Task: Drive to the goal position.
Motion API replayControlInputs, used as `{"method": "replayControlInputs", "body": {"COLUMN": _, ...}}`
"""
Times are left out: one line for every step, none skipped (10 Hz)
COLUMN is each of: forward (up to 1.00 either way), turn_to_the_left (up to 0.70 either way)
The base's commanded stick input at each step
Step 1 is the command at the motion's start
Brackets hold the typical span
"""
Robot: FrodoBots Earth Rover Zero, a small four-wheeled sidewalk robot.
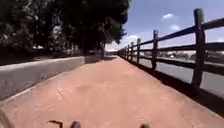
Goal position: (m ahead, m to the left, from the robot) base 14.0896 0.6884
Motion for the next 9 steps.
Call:
{"method": "replayControlInputs", "body": {"forward": 0.7, "turn_to_the_left": 0.0}}
{"method": "replayControlInputs", "body": {"forward": 0.7, "turn_to_the_left": 0.0}}
{"method": "replayControlInputs", "body": {"forward": 0.7, "turn_to_the_left": 0.0}}
{"method": "replayControlInputs", "body": {"forward": 0.7, "turn_to_the_left": 0.0}}
{"method": "replayControlInputs", "body": {"forward": 0.7, "turn_to_the_left": 0.0}}
{"method": "replayControlInputs", "body": {"forward": 0.7, "turn_to_the_left": 0.0}}
{"method": "replayControlInputs", "body": {"forward": 0.7, "turn_to_the_left": 0.0}}
{"method": "replayControlInputs", "body": {"forward": 0.7, "turn_to_the_left": 0.0}}
{"method": "replayControlInputs", "body": {"forward": 0.7, "turn_to_the_left": 0.0}}
